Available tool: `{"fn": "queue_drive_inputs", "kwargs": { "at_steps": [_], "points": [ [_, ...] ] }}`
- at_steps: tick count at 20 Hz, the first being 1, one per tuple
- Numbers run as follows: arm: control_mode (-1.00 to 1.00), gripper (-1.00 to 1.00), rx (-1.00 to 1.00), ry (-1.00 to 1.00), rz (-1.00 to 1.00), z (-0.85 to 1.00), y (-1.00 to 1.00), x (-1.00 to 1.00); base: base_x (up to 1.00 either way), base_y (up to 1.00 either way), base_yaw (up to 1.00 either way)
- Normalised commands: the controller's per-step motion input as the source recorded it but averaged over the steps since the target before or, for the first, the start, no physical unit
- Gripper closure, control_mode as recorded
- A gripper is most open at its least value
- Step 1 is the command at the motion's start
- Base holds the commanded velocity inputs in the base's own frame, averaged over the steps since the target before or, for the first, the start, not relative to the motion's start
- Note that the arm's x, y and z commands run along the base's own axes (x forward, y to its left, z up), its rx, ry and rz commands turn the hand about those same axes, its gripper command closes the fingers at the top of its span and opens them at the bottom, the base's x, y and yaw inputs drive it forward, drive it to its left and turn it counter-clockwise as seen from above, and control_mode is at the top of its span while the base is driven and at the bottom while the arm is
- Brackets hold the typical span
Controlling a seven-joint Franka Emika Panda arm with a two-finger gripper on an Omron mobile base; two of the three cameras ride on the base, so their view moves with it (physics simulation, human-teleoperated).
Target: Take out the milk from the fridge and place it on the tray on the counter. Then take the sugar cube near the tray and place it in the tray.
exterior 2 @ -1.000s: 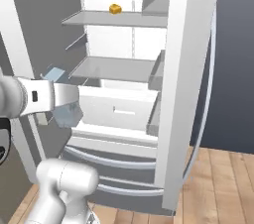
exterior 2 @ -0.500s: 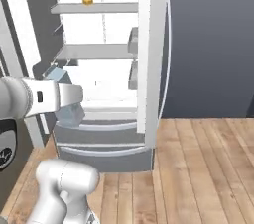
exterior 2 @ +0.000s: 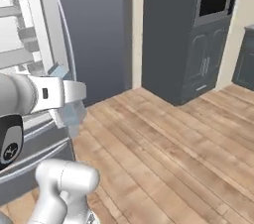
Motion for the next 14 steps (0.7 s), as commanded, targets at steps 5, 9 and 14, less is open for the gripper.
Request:
{"fn": "queue_drive_inputs", "kwargs": {
  "at_steps": [5, 9, 14],
  "points": [
    [1.00, 1.00, 0.00, 0.00, 0.00, 0.00, 0.00, 0.00, 0.00, 0.00, -1.00],
    [1.00, 1.00, 0.00, 0.00, 0.00, 0.00, 0.00, 0.00, 0.00, 0.07, -1.00],
    [1.00, 1.00, 0.00, 0.00, 0.00, 0.00, 0.00, 0.00, 0.00, 0.10, -1.00]
  ]
}}
